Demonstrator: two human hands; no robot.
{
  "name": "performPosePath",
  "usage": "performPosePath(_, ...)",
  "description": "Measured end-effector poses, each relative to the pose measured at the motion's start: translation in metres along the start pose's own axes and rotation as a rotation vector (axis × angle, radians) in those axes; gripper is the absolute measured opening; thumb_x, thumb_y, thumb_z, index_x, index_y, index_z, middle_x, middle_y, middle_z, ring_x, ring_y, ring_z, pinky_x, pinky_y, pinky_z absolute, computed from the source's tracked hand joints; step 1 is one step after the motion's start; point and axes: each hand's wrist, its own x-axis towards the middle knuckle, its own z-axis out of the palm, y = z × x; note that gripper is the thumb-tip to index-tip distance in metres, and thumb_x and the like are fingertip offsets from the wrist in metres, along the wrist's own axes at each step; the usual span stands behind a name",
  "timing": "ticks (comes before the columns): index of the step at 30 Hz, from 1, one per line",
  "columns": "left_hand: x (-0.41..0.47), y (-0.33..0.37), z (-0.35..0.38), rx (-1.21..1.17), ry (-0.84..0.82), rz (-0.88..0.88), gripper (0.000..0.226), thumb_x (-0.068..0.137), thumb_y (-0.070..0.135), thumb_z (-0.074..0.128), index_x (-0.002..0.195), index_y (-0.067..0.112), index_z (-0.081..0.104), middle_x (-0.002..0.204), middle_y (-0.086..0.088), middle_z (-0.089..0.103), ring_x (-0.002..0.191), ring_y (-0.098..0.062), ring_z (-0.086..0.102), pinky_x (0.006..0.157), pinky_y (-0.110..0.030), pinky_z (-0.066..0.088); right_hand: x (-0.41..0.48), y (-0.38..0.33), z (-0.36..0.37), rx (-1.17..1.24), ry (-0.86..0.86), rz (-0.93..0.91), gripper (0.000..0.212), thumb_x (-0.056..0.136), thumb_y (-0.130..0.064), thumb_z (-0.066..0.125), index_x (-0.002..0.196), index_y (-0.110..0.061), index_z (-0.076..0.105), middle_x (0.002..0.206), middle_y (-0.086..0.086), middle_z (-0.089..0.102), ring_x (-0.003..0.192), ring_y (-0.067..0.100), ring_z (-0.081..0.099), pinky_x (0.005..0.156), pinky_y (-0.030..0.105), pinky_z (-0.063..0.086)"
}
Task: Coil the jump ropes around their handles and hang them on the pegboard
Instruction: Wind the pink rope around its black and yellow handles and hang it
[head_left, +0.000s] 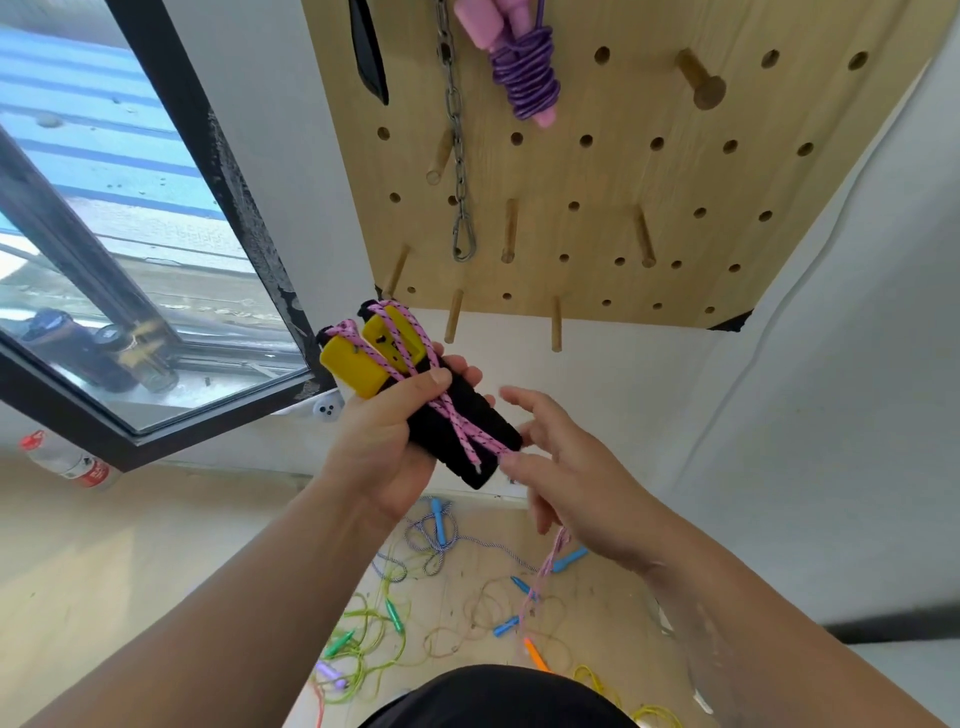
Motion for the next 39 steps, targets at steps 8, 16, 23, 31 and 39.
performPosePath(8, 0.001, -0.020, 0.002, 0.003, 0.128, -0.028, 0.034, 0.083, -0.007, 0.061, 0.113, 0.007, 0.058, 0.095, -0.014, 0.071, 0.101, -0.029, 0.071, 0.091, -0.046, 0.057, 0.013, 0.007, 0.019, -0.381, 0.031, -0.124, 0.064, 0.100, -0.057, 0.043, 0.152, -0.052, 0.008, 0.131, -0.004, 0.059, 0.109, 0.016, 0.059, 0.091, 0.040, 0.052)
performPosePath(16, -0.001, -0.026, 0.007, -0.051, 0.165, -0.097, 0.039, 0.077, 0.003, 0.068, 0.115, 0.010, 0.062, 0.118, -0.017, 0.073, 0.113, -0.033, 0.069, 0.099, -0.052, 0.054, 0.008, 0.008, 0.013, -0.541, 0.038, -0.135, 0.073, 0.098, -0.063, 0.040, 0.156, -0.045, -0.002, 0.135, -0.002, 0.054, 0.112, 0.017, 0.057, 0.092, 0.035, 0.050)
performPosePath(23, -0.001, -0.031, 0.007, -0.044, 0.162, -0.160, 0.016, 0.098, 0.001, 0.053, 0.111, 0.007, 0.058, 0.119, -0.017, 0.072, 0.114, -0.034, 0.069, 0.086, -0.051, 0.057, 0.012, 0.019, 0.010, -0.423, 0.016, -0.165, 0.081, 0.093, -0.063, 0.053, 0.154, -0.052, 0.000, 0.154, -0.010, 0.041, 0.130, 0.009, 0.049, 0.104, 0.030, 0.044)
performPosePath(31, 0.005, -0.019, 0.000, 0.142, 0.122, 0.017, 0.018, 0.095, -0.007, 0.053, 0.104, 0.007, 0.060, 0.103, -0.016, 0.071, 0.111, -0.033, 0.068, 0.083, -0.043, 0.061, 0.015, 0.020, -0.011, -0.353, 0.109, -0.033, 0.047, 0.103, -0.045, 0.043, 0.148, -0.045, 0.031, 0.103, -0.017, 0.057, 0.082, 0.000, 0.055, 0.078, 0.024, 0.042)
performPosePath(39, -0.009, -0.029, 0.015, 0.254, 0.122, 0.020, 0.023, 0.095, -0.007, 0.056, 0.110, 0.007, 0.066, 0.119, -0.008, 0.074, 0.116, -0.023, 0.068, 0.094, -0.042, 0.057, 0.019, 0.002, 0.008, -0.470, 0.126, -0.133, 0.090, 0.069, -0.063, 0.063, 0.148, -0.043, 0.024, 0.115, -0.013, 0.057, 0.093, 0.006, 0.061, 0.074, 0.031, 0.054)
